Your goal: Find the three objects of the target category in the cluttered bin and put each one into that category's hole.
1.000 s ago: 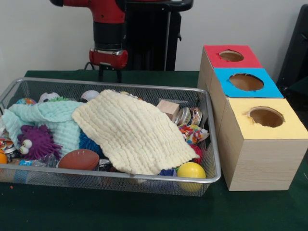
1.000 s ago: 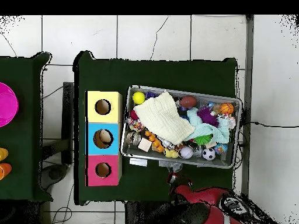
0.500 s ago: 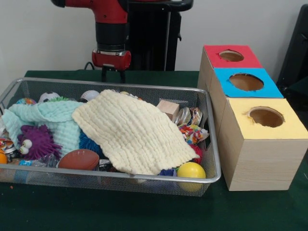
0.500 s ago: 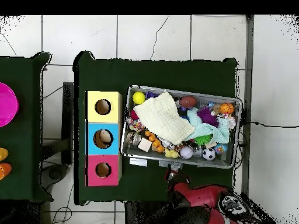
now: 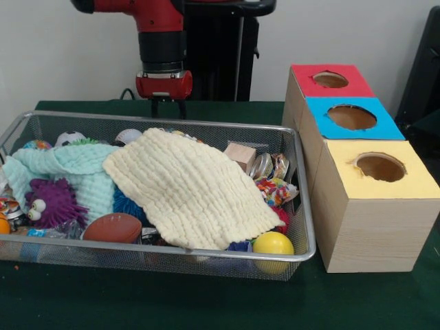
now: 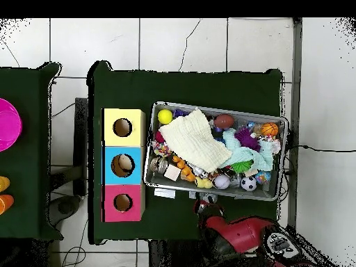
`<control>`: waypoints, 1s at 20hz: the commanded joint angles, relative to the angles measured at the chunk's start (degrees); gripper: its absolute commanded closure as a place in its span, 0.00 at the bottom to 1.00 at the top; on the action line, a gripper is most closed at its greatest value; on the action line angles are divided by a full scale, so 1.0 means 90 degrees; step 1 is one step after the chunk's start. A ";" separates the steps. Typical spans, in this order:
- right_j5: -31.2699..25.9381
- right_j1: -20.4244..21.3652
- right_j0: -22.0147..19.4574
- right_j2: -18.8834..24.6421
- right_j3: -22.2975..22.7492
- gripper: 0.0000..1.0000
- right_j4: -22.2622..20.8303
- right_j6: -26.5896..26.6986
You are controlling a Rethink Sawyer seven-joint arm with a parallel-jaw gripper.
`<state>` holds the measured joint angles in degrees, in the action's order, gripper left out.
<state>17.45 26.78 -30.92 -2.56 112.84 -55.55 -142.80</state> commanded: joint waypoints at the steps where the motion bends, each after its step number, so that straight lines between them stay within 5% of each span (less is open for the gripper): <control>1: -0.0479 -0.0024 -0.0155 0.0943 -0.0068 0.00 -0.0430 -0.0136; 20: -0.1626 -0.0106 -0.0244 0.1250 -0.0188 0.00 -0.0133 0.0159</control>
<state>11.45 27.92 -33.45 2.59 113.01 -56.92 -142.79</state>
